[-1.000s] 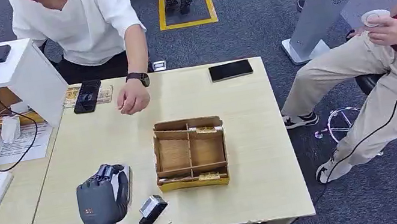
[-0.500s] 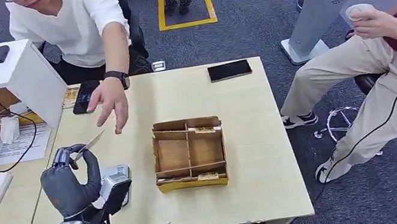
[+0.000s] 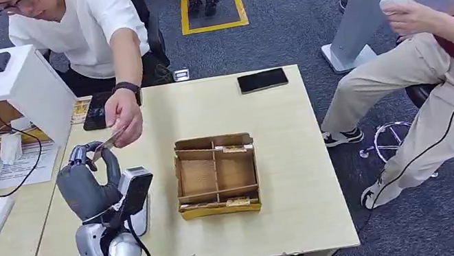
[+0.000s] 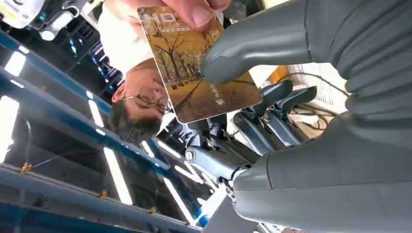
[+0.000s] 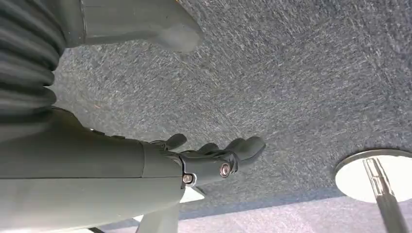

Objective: Pass the card to the sensor for recognition and then transmit it.

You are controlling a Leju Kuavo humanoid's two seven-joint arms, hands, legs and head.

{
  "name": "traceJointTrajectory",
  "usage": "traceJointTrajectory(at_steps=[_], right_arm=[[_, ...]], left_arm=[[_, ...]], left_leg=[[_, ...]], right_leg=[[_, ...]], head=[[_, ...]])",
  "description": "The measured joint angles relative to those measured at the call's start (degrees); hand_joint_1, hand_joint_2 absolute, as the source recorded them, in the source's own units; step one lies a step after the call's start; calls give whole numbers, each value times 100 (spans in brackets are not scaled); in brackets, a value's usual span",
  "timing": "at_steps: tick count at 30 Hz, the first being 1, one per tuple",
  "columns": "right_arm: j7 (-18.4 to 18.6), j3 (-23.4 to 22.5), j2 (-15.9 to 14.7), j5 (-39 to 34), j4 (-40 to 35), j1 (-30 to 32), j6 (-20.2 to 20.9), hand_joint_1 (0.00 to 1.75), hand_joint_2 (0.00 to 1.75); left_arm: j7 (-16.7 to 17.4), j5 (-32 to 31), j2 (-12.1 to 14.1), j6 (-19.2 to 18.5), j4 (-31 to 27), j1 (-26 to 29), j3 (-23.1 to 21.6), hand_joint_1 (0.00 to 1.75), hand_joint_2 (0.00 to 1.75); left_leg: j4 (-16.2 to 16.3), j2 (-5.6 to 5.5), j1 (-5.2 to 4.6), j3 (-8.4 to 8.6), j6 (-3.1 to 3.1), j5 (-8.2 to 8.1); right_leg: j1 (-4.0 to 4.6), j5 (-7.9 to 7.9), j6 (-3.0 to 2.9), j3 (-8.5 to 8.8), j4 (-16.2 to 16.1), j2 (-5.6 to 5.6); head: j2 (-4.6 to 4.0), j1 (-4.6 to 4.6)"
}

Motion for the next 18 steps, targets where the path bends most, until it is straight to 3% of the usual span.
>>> traceJointTrajectory(at_steps=[7, 8, 9, 13, 18], right_arm=[[-22, 0, -2, 77, 44, -8, 0, 0, 175], [-24, 0, -4, 87, 50, -11, 0, 0, 175], [-26, 0, -4, 87, 57, -12, 0, 0, 175], [-26, 0, -9, 85, 74, -16, 0, 0, 175], [-37, 0, -9, 68, 76, -18, 0, 0, 175]], left_arm=[[328, 310, -37, 0, 533, -445, -9, 169, 175], [343, 317, -37, 0, 590, -499, -11, 77, 175], [345, 347, -37, 0, 638, -535, -15, 0, 175], [371, 619, -52, 0, 846, -666, -68, 0, 175], [17, 920, -155, 0, 881, -695, -68, 0, 175]], left_leg=[[0, -1, 0, 0, 0, 1], [0, -1, -1, 0, 0, 1], [0, -1, -1, 1, 0, 0], [1, 0, 0, 0, 0, 0], [0, 0, 0, -2, 0, -1]], right_leg=[[0, 1, 0, 3, 0, -2], [0, 1, 0, 3, 0, -1], [0, 1, 0, 2, 0, 0], [0, 1, 0, 1, 0, 0], [0, 0, 0, 1, 0, 0]], head=[[0, -2], [0, -2], [0, -2], [0, -2], [0, -2]])
